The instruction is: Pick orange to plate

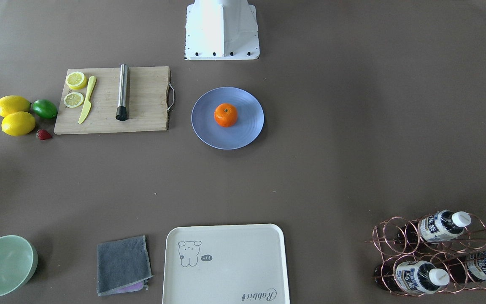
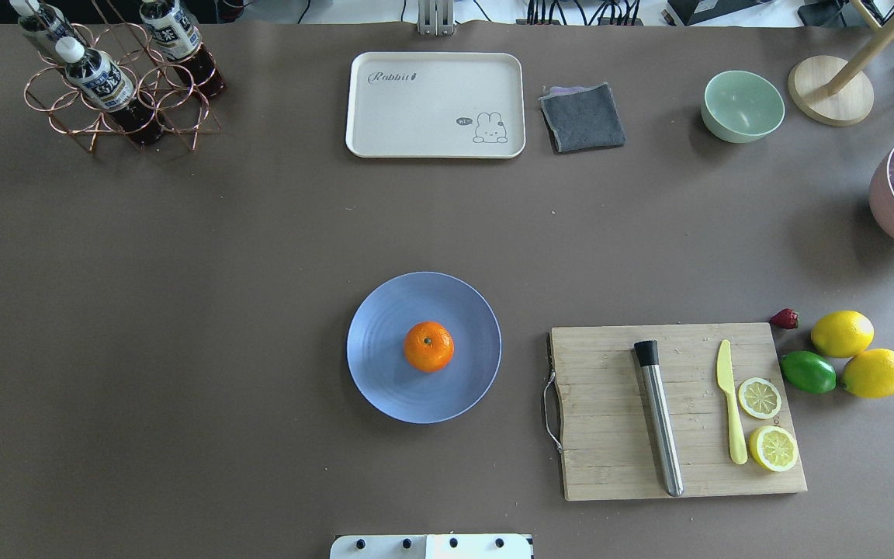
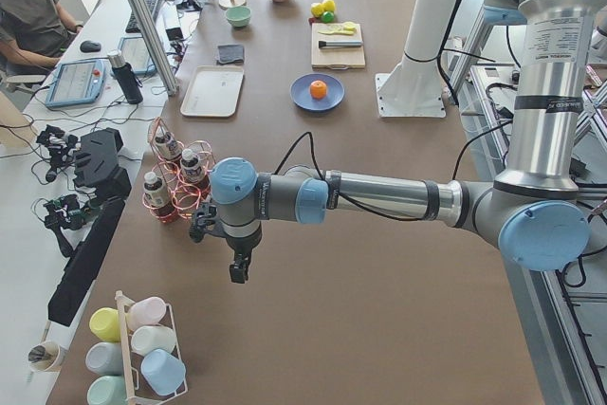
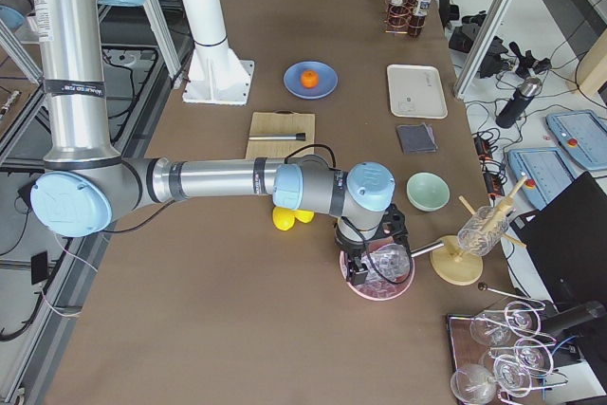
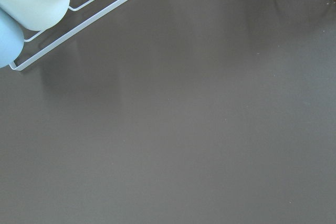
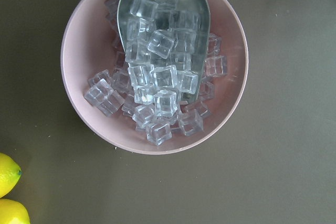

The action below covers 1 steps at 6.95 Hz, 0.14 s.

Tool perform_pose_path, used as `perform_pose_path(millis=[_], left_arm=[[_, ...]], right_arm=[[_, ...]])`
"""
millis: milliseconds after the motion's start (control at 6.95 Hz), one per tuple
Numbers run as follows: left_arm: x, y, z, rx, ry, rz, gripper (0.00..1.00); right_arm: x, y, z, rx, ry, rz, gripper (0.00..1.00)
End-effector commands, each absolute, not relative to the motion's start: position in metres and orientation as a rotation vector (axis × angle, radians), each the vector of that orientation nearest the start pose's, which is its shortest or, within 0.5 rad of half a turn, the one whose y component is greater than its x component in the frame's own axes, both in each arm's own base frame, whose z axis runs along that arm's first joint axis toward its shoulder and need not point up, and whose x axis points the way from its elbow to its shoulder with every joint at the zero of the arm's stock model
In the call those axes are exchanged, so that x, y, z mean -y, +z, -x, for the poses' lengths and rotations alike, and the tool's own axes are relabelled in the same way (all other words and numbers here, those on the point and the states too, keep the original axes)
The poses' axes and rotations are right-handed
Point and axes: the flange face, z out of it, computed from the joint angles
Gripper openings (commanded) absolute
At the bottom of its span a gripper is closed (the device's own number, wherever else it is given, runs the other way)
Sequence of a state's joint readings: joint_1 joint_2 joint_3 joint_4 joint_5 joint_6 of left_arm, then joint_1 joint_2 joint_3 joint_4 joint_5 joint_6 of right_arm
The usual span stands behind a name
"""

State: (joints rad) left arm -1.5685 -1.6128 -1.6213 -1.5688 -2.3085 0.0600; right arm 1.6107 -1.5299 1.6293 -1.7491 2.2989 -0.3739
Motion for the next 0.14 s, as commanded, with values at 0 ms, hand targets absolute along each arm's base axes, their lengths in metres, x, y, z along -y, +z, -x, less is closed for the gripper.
perform_pose_path(millis=[0], left_arm=[[0.5172,0.6151,0.0647,-0.734,0.101,-0.122,0.97]], right_arm=[[0.4972,0.6270,-0.0866,0.733,-0.291,-0.081,1.00]])
